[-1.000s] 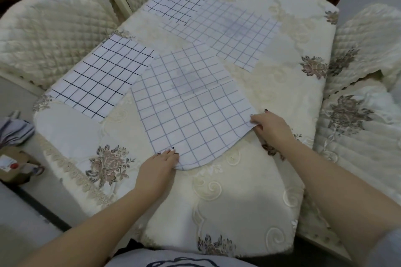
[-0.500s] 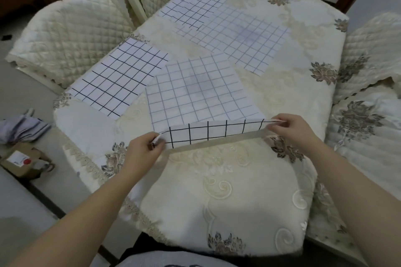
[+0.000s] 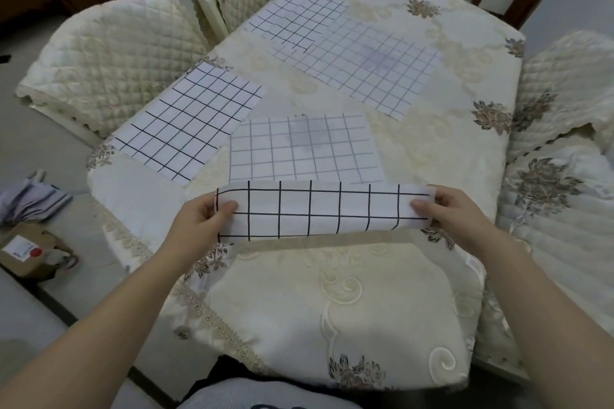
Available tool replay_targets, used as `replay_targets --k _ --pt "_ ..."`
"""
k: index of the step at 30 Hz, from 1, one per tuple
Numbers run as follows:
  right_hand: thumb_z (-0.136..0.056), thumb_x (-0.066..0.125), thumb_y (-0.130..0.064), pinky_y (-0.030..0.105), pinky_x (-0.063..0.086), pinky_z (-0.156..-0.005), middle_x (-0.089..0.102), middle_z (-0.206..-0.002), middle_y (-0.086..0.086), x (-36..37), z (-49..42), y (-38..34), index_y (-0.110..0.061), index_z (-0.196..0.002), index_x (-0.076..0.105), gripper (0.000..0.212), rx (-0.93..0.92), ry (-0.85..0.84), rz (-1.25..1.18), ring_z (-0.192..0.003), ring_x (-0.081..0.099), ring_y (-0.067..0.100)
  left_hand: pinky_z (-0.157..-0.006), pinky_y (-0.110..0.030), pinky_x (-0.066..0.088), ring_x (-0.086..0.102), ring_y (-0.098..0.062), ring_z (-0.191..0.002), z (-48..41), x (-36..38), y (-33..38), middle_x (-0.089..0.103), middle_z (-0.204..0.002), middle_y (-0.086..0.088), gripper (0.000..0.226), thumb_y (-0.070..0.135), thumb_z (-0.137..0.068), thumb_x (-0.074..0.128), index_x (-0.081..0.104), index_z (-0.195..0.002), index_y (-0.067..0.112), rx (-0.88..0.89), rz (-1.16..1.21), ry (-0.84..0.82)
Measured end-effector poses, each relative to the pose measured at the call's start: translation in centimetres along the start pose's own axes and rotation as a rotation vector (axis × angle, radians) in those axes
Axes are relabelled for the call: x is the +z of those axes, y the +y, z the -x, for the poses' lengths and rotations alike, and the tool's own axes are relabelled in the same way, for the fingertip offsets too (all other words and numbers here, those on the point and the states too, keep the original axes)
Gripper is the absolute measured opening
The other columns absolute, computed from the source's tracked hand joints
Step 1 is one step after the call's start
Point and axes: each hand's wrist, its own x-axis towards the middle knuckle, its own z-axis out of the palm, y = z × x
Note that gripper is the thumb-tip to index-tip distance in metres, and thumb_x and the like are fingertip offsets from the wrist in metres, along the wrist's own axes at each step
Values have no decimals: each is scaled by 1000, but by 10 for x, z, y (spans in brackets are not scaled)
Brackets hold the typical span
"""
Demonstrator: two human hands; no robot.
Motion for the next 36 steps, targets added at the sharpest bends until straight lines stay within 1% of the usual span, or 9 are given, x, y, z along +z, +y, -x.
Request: replay_targets --k 2,6,10,14,18,22,28,32,36 --pt "-92 59 -13 46 51 -77 72 -106 16 4 2 -2 -18 -106 72 19 33 -12 -10 -91 68 30 -65 -35 53 68 -12 -67 -2 -4 -3 73 -75 2 13 22 -94 59 70 -88 19 -19 -8 -22" --pt "-94 56 -13 33 54 -65 73 -99 11 8 -1 -8 -18 -104 71 18 77 -28 -14 -82 69 23 -69 -40 50 60 -22 -68 -6 -10 -4 67 -83 -25 19 23 -94 59 68 -89 7 -14 -47 -42" --pt "-93 59 -19 41 50 -70 72 -99 18 13 -12 -15 -15 -104 70 16 69 -26 13 -82 66 29 -66 -34 50 63 -12 -65 -16 -14 0 69 -70 5 15 24 -93 61 72 -84 19 -39 9 -41" --pt "-94 57 -15 28 54 -59 73 -92 9 25 -28 -31 -8 -103 68 16 50 23 24 -74 69 16 -75 -43 51 60 -25 -72 -39 -23 1 66 -78 -13 23 41 -80 65 72 -87 19 -54 41 -13" --pt "-91 61 -16 42 54 -75 72 -94 14 31 -59 -39 -7 -99 69 15 27 68 71 -79 67 24 -86 -46 56 70 -25 -85 -69 -24 3 76 -84 2 6 25 -86 69 74 -87 23 -106 82 35" --pt "-90 62 -16 38 55 -72 71 -88 10 34 -95 -44 -3 -96 69 16 59 115 109 -73 67 20 -86 -47 56 70 -27 -84 -98 -22 2 75 -76 8 6 18 -85 71 72 -83 23 -172 106 43" --pt "-89 64 -14 26 46 -58 62 -68 -2 40 -139 -42 -14 -75 64 14 110 150 193 -61 58 14 -84 -47 55 67 -24 -76 -131 -11 2 73 -83 -4 8 16 -85 70 70 -79 20 -243 99 58" --pt "-88 64 -14 25 43 -60 60 -67 -3 46 -159 -39 -16 -72 63 16 127 165 217 -61 56 14 -83 -50 54 63 -25 -76 -148 -8 -6 71 -88 -14 7 22 -84 71 71 -78 18 -285 53 71" --pt "-87 63 -14 24 40 -57 57 -65 -5 50 -172 -38 -18 -65 58 23 134 180 253 -62 54 12 -69 -38 47 54 -22 -69 -165 -7 -16 60 -76 -12 36 38 -71 70 67 -82 4 -313 36 94"
